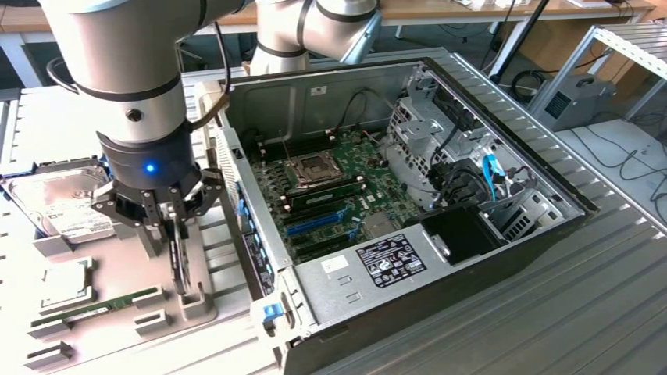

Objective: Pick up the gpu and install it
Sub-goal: 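Pick up the gpu and move the gpu toward the slot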

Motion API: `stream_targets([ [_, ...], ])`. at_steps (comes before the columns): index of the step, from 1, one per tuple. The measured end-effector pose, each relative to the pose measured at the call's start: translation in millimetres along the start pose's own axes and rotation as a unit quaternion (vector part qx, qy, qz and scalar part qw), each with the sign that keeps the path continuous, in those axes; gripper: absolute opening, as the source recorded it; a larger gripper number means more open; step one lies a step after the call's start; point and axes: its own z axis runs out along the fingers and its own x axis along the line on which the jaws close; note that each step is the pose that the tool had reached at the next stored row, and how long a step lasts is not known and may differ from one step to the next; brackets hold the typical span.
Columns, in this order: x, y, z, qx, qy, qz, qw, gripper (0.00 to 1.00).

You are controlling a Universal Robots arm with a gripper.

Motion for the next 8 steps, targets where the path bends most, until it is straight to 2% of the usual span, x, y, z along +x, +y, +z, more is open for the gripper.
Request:
stream_targets([
  [8, 0.1, -0.1, -3.4, 0.0000, 0.0000, 0.000, 1.0000, 0.26],
])
